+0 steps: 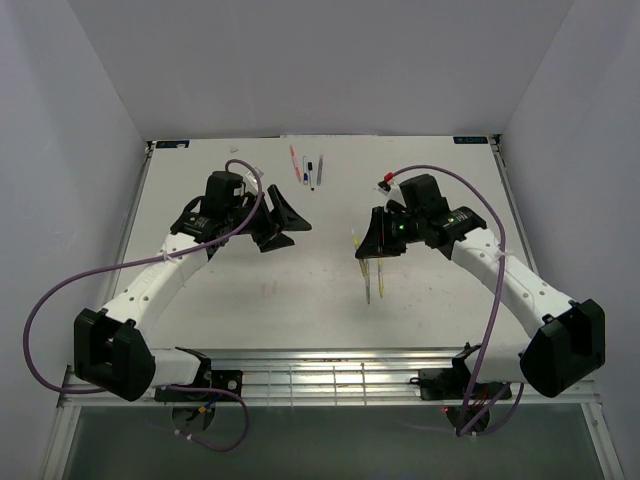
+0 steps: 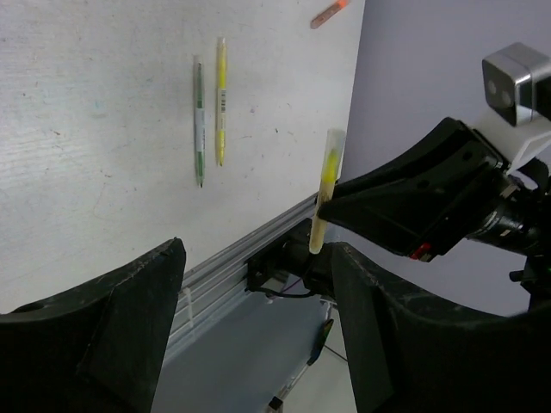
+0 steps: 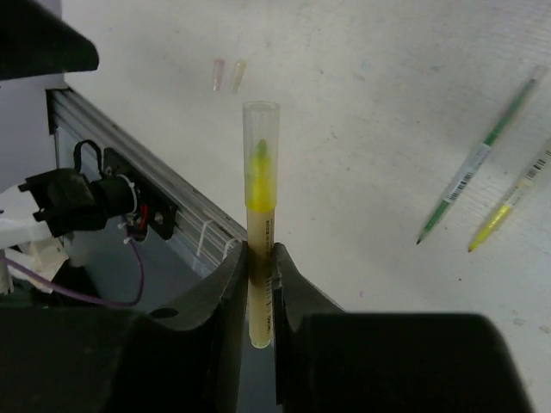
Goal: Open the pen caps
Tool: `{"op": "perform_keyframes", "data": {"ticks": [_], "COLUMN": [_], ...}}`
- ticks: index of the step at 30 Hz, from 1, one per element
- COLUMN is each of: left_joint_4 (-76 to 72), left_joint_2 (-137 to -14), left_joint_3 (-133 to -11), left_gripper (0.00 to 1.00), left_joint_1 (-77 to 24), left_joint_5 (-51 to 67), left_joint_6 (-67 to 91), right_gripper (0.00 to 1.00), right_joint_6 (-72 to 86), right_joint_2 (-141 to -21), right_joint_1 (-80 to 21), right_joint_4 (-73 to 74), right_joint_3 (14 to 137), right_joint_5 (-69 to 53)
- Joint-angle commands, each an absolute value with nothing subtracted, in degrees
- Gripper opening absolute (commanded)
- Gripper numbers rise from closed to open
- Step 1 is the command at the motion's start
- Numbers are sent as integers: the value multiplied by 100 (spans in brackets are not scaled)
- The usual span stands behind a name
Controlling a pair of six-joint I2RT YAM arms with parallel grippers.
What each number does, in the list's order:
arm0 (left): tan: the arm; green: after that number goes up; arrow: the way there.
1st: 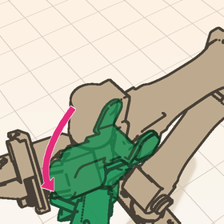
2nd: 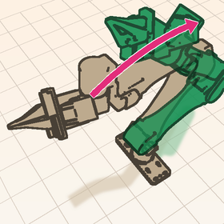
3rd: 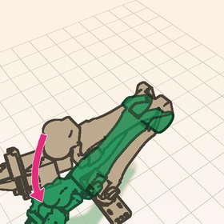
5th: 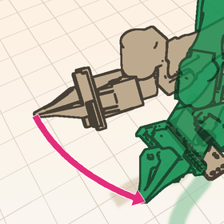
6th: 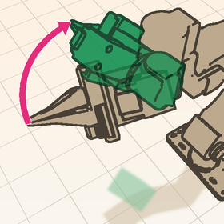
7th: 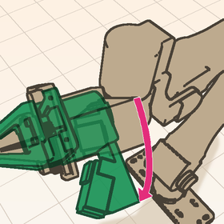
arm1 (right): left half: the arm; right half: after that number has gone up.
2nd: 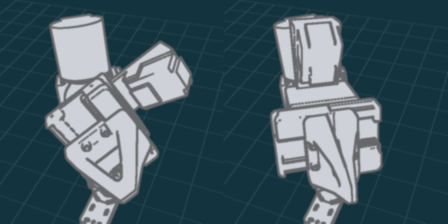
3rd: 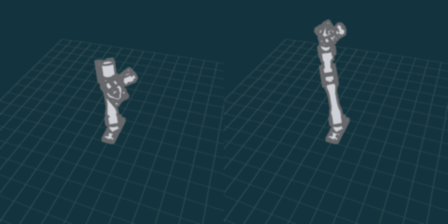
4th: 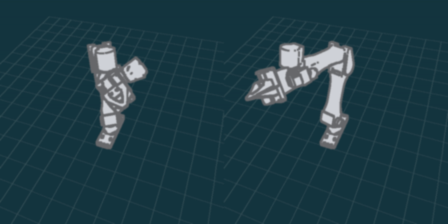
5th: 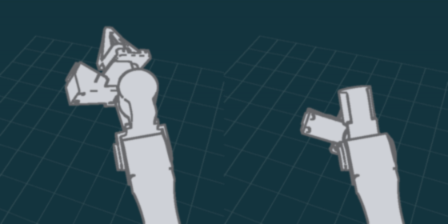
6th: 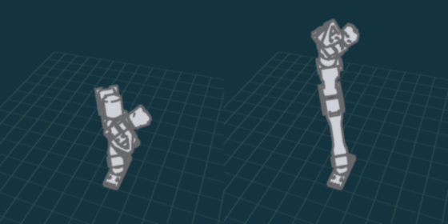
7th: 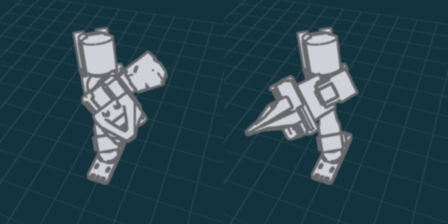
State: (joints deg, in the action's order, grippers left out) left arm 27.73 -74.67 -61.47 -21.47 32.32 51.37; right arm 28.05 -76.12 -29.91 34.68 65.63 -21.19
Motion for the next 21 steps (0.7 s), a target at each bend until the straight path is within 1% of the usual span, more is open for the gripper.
{"op": "perform_keyframes", "data": {"ticks": [1, 3, 7, 10, 17, 21], "left_joint_4": [2584, 2558, 2382, 2329, 2294, 2259], "left_joint_2": [-7304, -7373, -7549, -7681, -7752, -7796], "left_joint_3": [-6161, -6126, -6205, -6328, -6346, -6319], "left_gripper": [79, 78, 75, 73, 70, 65], "left_joint_1": [-2188, -2232, -2627, -2812, -2962, -3041], "left_joint_5": [3401, 3410, 3209, 3112, 2901, 2839], "left_joint_6": [5405, 5537, 5669, 5722, 5783, 5827], "right_gripper": [8, 8, 8, 8, 8, 8], "right_joint_6": [2584, 2601, 2944, 3146, 3375, 3436], "right_joint_2": [-7427, -7444, -7497, -7602, -7752, -7805], "right_joint_1": [-3093, -3278, -3419, -3507, -3516, -3524], "right_joint_4": [2646, 2462, 2040, 1811, 1573, 1512], "right_joint_3": [6241, 6170, 6126, 6135, 6143, 6126], "right_joint_5": [-3356, -3532, -3910, -4043, -4218, -4280]}}
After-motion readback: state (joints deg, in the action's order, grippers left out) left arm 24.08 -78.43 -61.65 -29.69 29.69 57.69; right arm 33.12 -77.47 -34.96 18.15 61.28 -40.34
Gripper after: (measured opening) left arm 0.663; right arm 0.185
